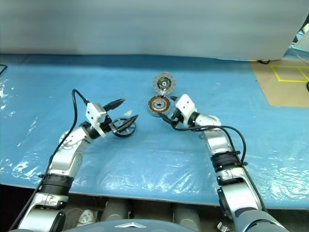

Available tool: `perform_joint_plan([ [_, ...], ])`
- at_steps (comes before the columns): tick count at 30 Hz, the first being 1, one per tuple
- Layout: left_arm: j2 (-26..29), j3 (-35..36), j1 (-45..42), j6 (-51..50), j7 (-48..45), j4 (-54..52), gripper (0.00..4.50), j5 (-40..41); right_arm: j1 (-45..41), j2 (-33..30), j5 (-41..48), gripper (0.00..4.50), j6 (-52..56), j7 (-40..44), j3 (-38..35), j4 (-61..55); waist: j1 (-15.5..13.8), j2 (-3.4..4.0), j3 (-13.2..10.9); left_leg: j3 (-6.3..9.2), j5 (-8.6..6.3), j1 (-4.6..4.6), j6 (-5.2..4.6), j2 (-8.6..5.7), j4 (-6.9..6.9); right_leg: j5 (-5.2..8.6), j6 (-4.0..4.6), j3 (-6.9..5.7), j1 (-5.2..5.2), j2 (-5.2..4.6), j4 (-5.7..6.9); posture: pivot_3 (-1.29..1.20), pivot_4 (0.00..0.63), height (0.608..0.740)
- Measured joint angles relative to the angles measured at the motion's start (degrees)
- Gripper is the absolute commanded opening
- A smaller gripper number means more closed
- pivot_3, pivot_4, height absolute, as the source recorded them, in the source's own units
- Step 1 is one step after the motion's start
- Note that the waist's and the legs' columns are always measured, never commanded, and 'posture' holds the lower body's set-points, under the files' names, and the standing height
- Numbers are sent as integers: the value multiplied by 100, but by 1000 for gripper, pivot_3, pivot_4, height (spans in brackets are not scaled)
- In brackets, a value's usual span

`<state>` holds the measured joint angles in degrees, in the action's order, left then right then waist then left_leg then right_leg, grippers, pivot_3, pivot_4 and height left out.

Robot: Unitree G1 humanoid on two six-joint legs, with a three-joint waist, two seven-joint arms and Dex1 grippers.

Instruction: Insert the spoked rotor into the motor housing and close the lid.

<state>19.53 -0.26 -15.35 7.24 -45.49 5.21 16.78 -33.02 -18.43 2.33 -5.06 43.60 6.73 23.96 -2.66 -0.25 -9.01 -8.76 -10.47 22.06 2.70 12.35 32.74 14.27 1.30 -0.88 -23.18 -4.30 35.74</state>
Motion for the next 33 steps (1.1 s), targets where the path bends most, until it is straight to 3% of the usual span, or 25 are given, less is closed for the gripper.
perform_joint_plan([
  [33,147,50,91,-50,-71,-68,4459,105,-27,-126,14,4500,183,421,91,-190,-1,0,0,0,-3,0,5,0,0,-1,-1,-1,0,1,0,0,150,740],
])
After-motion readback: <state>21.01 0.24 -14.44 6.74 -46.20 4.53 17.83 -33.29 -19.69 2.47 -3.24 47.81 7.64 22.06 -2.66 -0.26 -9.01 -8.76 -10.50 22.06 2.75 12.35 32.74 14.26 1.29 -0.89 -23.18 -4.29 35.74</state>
